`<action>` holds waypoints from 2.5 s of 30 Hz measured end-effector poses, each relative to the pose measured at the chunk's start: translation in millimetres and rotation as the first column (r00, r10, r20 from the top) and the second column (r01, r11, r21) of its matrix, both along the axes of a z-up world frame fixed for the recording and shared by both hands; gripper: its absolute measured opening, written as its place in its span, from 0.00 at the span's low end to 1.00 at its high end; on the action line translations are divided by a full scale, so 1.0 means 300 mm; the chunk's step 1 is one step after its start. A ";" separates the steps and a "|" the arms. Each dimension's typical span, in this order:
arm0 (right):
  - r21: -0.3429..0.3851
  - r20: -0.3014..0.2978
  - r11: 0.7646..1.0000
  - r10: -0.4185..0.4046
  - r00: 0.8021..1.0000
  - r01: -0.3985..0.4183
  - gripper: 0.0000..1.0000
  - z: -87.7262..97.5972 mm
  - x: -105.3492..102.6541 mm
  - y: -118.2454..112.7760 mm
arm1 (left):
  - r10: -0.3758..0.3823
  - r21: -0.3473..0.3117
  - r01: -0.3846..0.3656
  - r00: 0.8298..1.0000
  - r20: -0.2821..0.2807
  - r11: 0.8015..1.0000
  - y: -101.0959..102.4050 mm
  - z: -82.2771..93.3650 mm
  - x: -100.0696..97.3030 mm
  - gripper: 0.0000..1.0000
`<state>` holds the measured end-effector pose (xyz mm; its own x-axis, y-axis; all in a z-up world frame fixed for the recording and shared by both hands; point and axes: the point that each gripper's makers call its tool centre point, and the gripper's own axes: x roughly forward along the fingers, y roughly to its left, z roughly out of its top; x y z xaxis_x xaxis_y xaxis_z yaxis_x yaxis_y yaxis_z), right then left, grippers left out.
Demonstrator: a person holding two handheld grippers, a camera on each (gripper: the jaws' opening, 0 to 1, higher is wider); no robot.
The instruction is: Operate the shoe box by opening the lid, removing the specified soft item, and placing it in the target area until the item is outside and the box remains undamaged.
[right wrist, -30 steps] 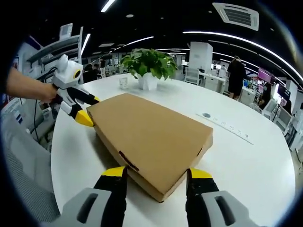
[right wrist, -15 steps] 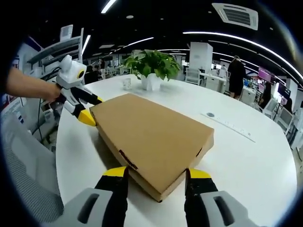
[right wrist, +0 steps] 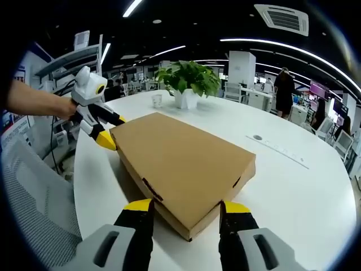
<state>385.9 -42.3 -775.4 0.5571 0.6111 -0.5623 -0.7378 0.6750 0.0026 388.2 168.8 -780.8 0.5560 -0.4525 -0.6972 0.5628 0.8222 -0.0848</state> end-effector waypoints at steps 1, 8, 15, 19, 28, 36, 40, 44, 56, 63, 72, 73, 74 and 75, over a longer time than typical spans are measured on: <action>0.000 0.000 1.000 0.000 1.000 0.000 0.42 0.000 -0.004 0.003 | 0.000 0.000 0.000 1.000 -0.001 1.000 0.002 0.000 -0.003 0.70; 0.006 0.000 1.000 0.004 1.000 -0.004 0.42 0.001 -0.039 0.026 | -0.004 0.003 0.004 1.000 -0.010 1.000 0.024 0.002 -0.031 0.69; 0.012 -0.007 1.000 0.006 1.000 -0.005 0.42 0.001 -0.061 0.047 | -0.005 0.008 0.005 1.000 -0.023 1.000 0.050 0.003 -0.065 0.69; 0.014 -0.009 1.000 0.008 1.000 -0.007 0.42 0.001 -0.080 0.060 | -0.004 0.008 0.004 1.000 -0.024 1.000 0.062 0.002 -0.082 0.69; 0.006 -0.009 1.000 0.011 1.000 -0.011 0.42 0.001 -0.114 0.084 | -0.005 0.009 0.006 1.000 -0.029 1.000 0.085 0.005 -0.119 0.68; 0.006 -0.013 1.000 0.015 1.000 -0.015 0.42 0.003 -0.137 0.097 | -0.009 0.012 0.009 0.999 -0.034 1.000 0.102 0.006 -0.137 0.68; 0.005 -0.017 1.000 0.014 1.000 -0.014 0.42 0.002 -0.143 0.099 | -0.013 0.014 0.014 0.999 -0.037 1.000 0.103 0.006 -0.141 0.68; 0.008 -0.021 1.000 0.012 1.000 -0.012 0.42 0.004 -0.143 0.099 | -0.017 0.014 0.017 0.999 -0.042 1.000 0.104 0.007 -0.141 0.69; 0.057 -0.027 0.998 -0.011 1.000 0.013 0.42 0.036 -0.146 0.101 | -0.012 -0.011 0.012 0.998 -0.057 1.000 0.105 0.024 -0.145 0.70; 0.102 -0.033 0.994 -0.030 0.999 0.033 0.43 0.069 -0.147 0.102 | -0.005 -0.051 0.002 0.998 -0.056 0.999 0.109 0.053 -0.146 0.70; 0.134 -0.028 0.990 -0.040 0.999 0.043 0.43 0.111 -0.146 0.104 | -0.002 -0.060 0.000 0.999 -0.039 0.998 0.107 0.083 -0.146 0.70; 0.135 -0.028 0.990 -0.039 0.999 0.043 0.43 0.114 -0.145 0.104 | -0.002 -0.061 -0.001 0.999 -0.040 0.998 0.107 0.086 -0.145 0.71; 0.137 -0.028 0.990 -0.039 0.999 0.043 0.43 0.118 -0.145 0.104 | -0.002 -0.062 0.000 0.999 -0.040 0.998 0.107 0.089 -0.145 0.71; 0.140 -0.027 0.989 -0.040 0.999 0.044 0.43 0.125 -0.144 0.105 | -0.003 -0.063 0.000 0.999 -0.038 0.998 0.106 0.095 -0.145 0.71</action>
